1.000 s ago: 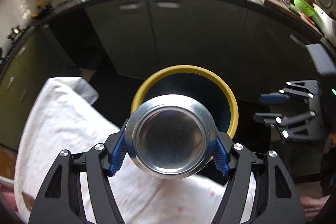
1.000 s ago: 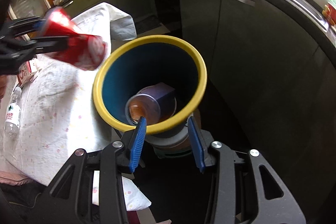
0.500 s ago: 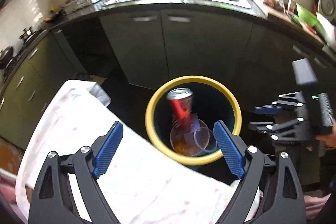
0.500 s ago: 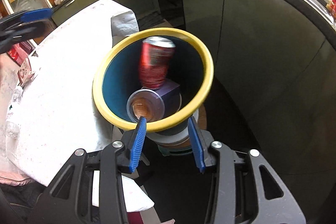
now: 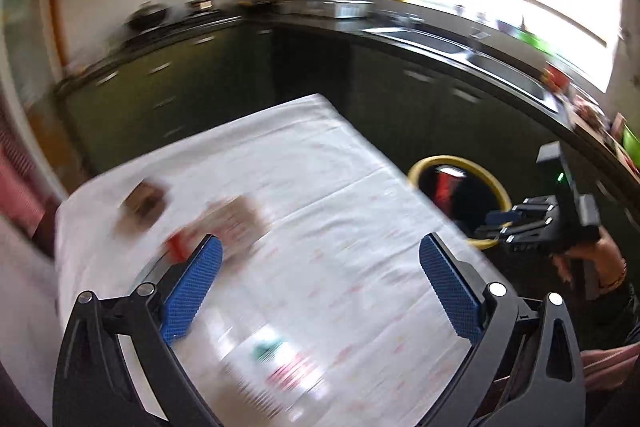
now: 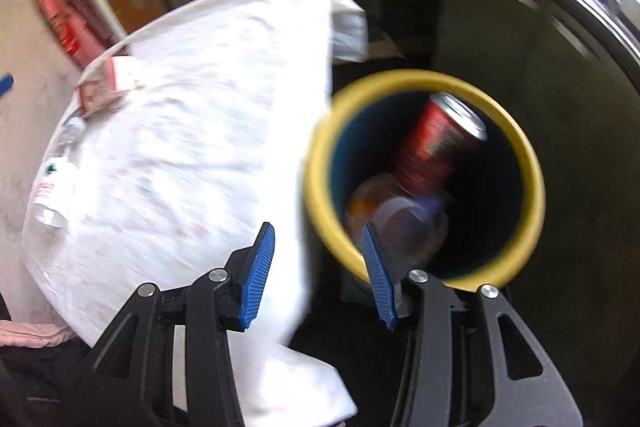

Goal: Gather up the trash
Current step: 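Grasp the clear Nongfu Spring water bottle with the right tool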

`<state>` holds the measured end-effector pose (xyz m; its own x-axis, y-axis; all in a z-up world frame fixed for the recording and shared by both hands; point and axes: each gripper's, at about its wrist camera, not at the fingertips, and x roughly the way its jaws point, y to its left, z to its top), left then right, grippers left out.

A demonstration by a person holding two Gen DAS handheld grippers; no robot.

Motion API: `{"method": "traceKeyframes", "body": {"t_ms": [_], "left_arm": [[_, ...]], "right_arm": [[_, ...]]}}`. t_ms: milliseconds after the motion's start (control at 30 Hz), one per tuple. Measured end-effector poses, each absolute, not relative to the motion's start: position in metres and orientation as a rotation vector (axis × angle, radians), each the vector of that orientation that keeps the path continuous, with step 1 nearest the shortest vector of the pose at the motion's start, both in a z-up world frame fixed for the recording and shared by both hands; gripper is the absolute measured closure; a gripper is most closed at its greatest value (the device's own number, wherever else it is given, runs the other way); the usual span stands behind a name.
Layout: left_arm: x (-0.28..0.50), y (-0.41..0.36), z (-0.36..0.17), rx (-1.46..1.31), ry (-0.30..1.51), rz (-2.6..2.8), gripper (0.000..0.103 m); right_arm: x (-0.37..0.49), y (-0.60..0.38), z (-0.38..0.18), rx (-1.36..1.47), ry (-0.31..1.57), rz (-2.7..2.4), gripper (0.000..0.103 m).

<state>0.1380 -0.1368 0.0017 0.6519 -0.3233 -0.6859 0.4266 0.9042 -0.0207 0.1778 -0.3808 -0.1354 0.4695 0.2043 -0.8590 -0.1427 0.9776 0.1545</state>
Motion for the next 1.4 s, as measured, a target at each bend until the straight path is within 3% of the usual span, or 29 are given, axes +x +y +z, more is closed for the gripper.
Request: {"method": "traceKeyframes", "body": {"t_ms": [233, 467, 533, 633, 800, 1067, 1400], "left_arm": [[0.102, -0.050, -0.035, 0.102, 0.797, -0.282, 0.006], [0.082, 0.012, -0.046, 0.069, 0.770, -0.195, 0.005], [0.081, 0.023, -0.046, 0.069, 0.763, -0.177, 0.006], [0.079, 0.037, -0.045, 0.078, 0.747, -0.138, 0.006], [0.070, 0.053, -0.044, 0.069, 0.730, -0.109, 0.005], [0.064, 0.069, -0.057, 0.044, 0.743, -0.106, 0.005], [0.058, 0.074, -0.068, 0.031, 0.753, -0.139, 0.005]], "right_arm": [[0.211, -0.279, -0.112, -0.016, 1.062, 0.405, 0.059], [0.181, -0.192, -0.094, -0.109, 1.014, 0.549, 0.059], [0.174, -0.176, -0.092, -0.096, 1.022, 0.592, 0.056], [0.176, -0.155, -0.086, -0.072, 1.030, 0.632, 0.040], [0.205, -0.126, -0.087, -0.024, 1.214, 0.691, 0.031], [0.236, -0.080, -0.113, -0.057, 1.516, 0.635, 0.027], [0.243, -0.052, -0.143, -0.164, 1.582, 0.555, 0.027]]}}
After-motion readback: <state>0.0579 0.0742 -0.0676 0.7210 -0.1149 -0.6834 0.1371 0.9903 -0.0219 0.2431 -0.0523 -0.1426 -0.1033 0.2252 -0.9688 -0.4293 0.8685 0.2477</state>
